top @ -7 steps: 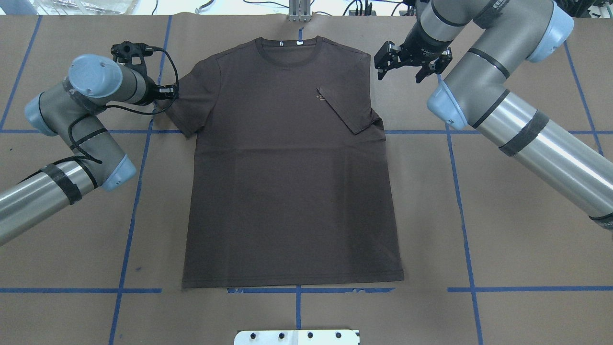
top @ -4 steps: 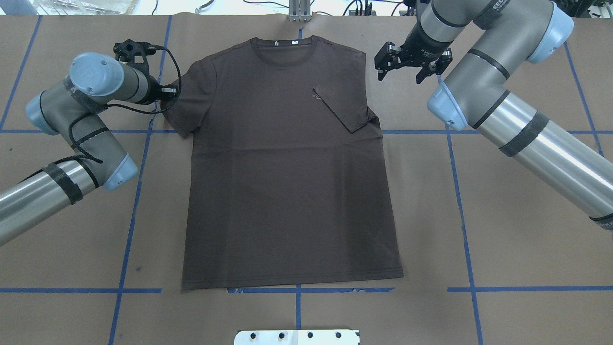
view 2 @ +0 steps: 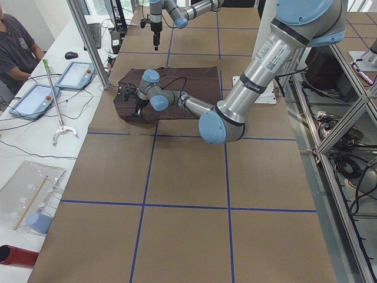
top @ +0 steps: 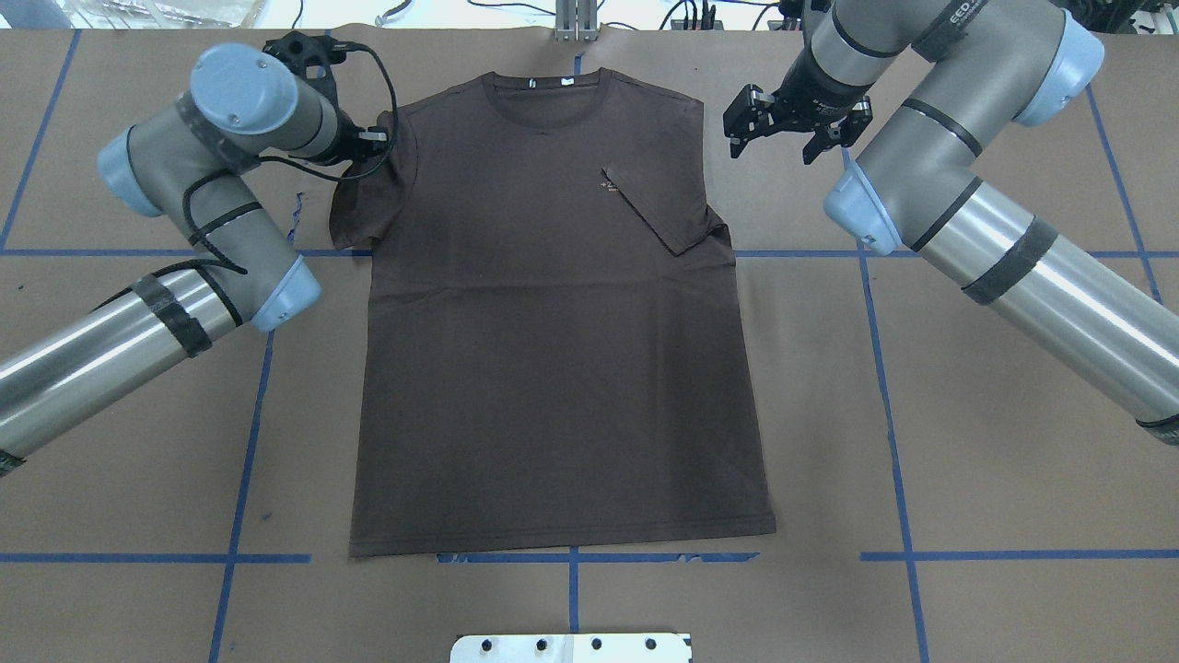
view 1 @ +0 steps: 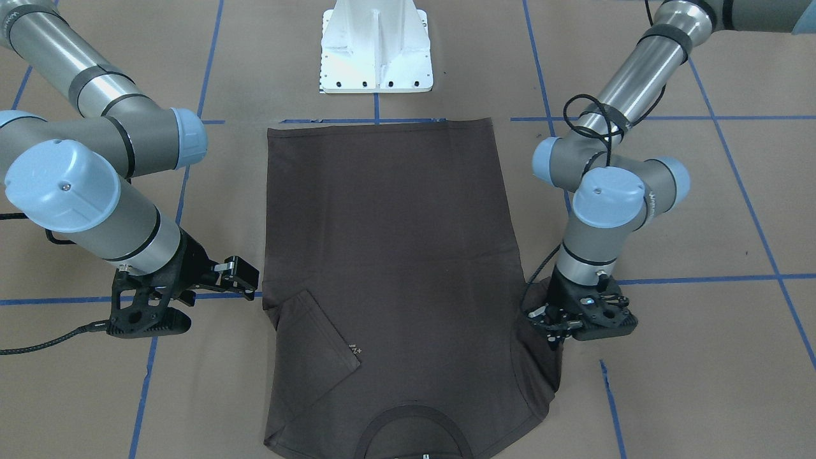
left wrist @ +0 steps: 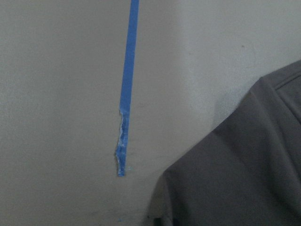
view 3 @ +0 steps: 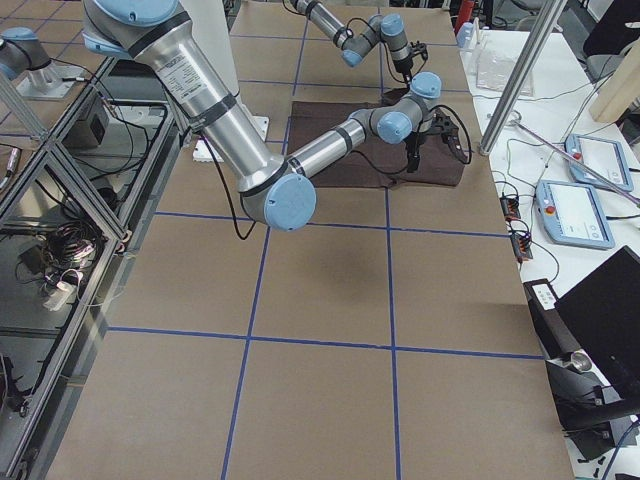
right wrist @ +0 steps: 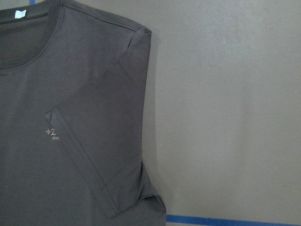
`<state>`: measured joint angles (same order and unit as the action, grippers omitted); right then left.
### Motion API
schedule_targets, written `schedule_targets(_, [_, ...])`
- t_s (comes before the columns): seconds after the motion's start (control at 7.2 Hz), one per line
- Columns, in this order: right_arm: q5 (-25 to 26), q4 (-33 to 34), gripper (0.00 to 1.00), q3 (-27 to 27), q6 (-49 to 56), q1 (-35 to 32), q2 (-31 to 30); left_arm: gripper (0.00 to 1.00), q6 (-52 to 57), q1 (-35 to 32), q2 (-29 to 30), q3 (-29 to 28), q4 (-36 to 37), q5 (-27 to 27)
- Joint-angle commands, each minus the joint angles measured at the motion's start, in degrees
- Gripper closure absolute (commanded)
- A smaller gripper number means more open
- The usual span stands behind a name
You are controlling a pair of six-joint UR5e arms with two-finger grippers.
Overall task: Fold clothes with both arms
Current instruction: 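Grasp the sleeve with the left gripper and fold it inward over the chest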
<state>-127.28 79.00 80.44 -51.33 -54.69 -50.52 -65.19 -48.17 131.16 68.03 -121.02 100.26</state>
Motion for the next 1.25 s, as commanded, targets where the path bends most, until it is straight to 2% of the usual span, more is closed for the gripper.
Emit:
schedule_targets(0.0, [-0.1,-0.3,0.00,0.2,0.0,-0.1,-0.5,1.00,-7.6,2.3,6.6,-2.9,2.5,-0.2])
schedule_targets(0.42, [-0.1,-0.3,0.00,0.2,0.1,-0.1,-0.9,1.00,-13.4,6.1,10.7,-6.7,2.0,-0.2])
schedule_targets(0.69, [0.0,-0.4,0.00,0.3,-0.1,-0.1,-1.1,1.00,-13.6,7.1,10.7,-7.6,0.4,-0.5])
schedule_targets(0.83, [0.0,-0.5,0.00,0.3,-0.2,0.0,-1.1,0.23,-13.3,7.1,10.5,-7.7,-0.4,-0.5])
schedule_targets(0.97, [0.0,-0.7,0.00,0.5,-0.2,0.0,-1.3,0.00,-13.0,7.1,10.5,-7.6,-1.7,-0.5])
schedule_targets(1.11, [-0.1,-0.7,0.00,0.7,-0.6,0.0,-1.4,0.00,-12.9,6.9,10.5,-7.1,-3.0,-0.3])
